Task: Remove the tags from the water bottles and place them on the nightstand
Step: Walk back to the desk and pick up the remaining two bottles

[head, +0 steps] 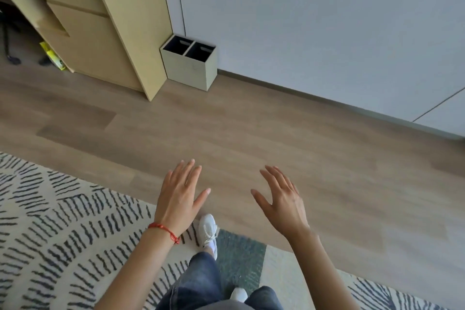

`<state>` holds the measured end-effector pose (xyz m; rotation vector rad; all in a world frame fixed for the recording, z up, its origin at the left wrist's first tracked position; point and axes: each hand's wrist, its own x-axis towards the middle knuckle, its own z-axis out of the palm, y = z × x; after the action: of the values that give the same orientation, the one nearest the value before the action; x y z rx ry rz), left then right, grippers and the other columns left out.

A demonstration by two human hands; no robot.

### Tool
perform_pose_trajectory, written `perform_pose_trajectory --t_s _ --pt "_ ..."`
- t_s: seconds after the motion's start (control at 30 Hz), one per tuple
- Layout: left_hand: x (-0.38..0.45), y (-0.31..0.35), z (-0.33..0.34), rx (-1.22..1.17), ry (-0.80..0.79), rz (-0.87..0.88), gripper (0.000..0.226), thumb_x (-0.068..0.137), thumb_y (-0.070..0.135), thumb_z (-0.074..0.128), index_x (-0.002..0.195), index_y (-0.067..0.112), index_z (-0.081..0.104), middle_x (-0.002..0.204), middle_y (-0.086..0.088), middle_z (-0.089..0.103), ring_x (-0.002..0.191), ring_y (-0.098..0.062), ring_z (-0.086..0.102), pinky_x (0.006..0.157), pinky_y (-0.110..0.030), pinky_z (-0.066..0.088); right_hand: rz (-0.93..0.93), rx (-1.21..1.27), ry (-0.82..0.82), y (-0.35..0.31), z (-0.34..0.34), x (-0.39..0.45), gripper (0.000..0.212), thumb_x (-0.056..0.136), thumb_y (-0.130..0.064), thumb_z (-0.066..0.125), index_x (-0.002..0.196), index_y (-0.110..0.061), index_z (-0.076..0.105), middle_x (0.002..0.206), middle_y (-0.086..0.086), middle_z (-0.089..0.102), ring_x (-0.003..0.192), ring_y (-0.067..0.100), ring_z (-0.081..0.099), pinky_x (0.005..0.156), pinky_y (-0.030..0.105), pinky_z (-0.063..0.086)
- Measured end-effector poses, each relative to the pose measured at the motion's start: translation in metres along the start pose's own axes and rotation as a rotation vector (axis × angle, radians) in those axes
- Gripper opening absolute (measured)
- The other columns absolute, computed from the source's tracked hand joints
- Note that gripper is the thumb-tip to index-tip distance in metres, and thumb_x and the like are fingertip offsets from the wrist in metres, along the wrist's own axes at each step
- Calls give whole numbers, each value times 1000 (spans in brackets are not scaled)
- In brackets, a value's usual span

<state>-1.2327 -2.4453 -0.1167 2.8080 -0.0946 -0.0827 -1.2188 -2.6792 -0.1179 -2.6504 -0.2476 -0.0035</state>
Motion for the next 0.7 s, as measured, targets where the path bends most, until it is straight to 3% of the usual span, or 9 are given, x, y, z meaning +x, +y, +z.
perform_pose_trajectory --t_s 0.27,0.4,0.47,0.57,0.7 --pt "131 -75 -46 -12 45 -59 55 88 36 55 133 6 43 145 -14 37 135 -32 31 109 -48 26 -64 24 -27 -46 23 163 47 87 -40 58 127 -15 52 139 2 49 133 20 39 103 35 35" --pt "174 -114 -60 -17 16 -104 58 90 41 48 137 9 38 149 -12 31 138 -29 25 112 -45 22 -120 6 -54 -69 33 231 49 88 -42 55 129 -16 50 140 1 48 134 19 36 104 32 33" --pt "188 -134 -65 -42 42 -163 61 90 48 38 137 8 37 148 -13 31 138 -29 25 112 -45 21 -156 10 -79 -82 40 260 49 88 -42 55 129 -16 50 139 2 48 134 19 37 103 32 32" --pt "205 -157 -70 -58 67 -234 85 84 67 8 136 7 38 148 -14 32 138 -31 25 111 -46 20 -220 11 -122 -100 52 301 48 88 -41 57 128 -15 52 138 3 50 132 20 39 102 33 35" --pt "230 -196 -75 -85 106 -382 99 74 73 -7 139 10 33 151 -11 25 141 -27 16 113 -42 15 -349 3 -189 -133 77 368 48 87 -40 57 127 -14 52 138 3 50 131 20 41 102 33 35"
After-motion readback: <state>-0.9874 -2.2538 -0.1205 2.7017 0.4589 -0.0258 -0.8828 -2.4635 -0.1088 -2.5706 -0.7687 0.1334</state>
